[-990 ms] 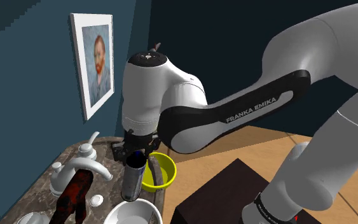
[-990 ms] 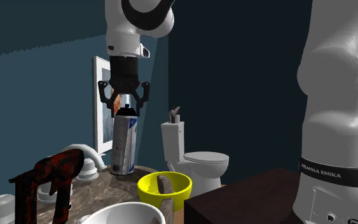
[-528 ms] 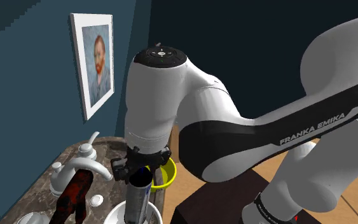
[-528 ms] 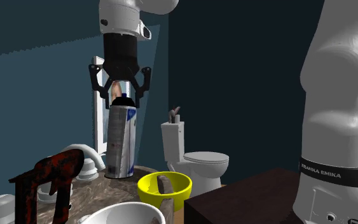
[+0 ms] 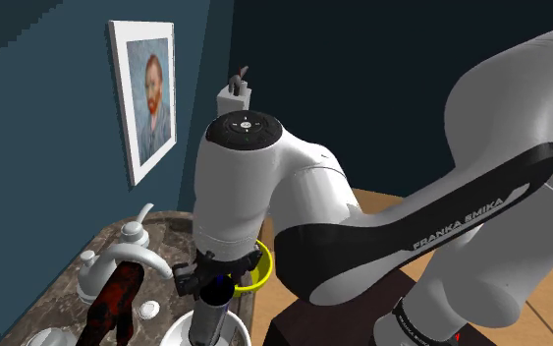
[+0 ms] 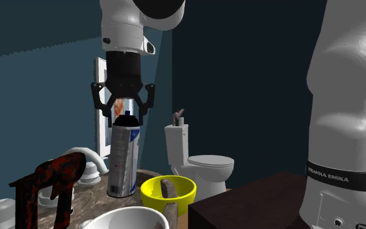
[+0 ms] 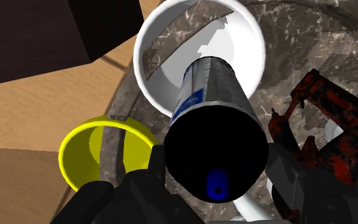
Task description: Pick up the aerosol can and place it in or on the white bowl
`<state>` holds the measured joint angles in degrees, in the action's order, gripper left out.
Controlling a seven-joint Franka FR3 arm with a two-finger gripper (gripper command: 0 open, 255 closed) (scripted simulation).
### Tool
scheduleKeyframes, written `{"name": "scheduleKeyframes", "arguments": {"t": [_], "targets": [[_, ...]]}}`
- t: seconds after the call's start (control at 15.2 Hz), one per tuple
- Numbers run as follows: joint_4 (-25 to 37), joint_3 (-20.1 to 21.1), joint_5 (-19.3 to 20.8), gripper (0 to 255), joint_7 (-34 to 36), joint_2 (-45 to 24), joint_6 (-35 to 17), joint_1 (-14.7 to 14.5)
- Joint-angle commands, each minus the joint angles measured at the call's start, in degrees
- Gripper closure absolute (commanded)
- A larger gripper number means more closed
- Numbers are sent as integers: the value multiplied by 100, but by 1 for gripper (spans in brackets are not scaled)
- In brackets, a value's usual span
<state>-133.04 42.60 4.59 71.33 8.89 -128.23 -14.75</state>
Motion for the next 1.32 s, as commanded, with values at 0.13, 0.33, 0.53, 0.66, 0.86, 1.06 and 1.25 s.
{"name": "scheduleKeyframes", "arguments": {"t": [0.13, 0.33, 0.53, 0.66, 0.86, 1.06, 1.25], "targets": [[-154, 71, 212, 255, 197, -219, -312, 43], [-246, 117, 415, 255, 373, -411, -531, 79], [-325, 150, 657, 255, 576, -622, -741, 111], [-368, 161, 841, 255, 726, -774, -875, 126], [-421, 158, 1151, 255, 974, -1016, -1065, 137], [-456, 121, 1497, 255, 1247, -1271, -1239, 124], [-464, 98, 1607, 255, 1333, -1351, -1290, 110]]}}
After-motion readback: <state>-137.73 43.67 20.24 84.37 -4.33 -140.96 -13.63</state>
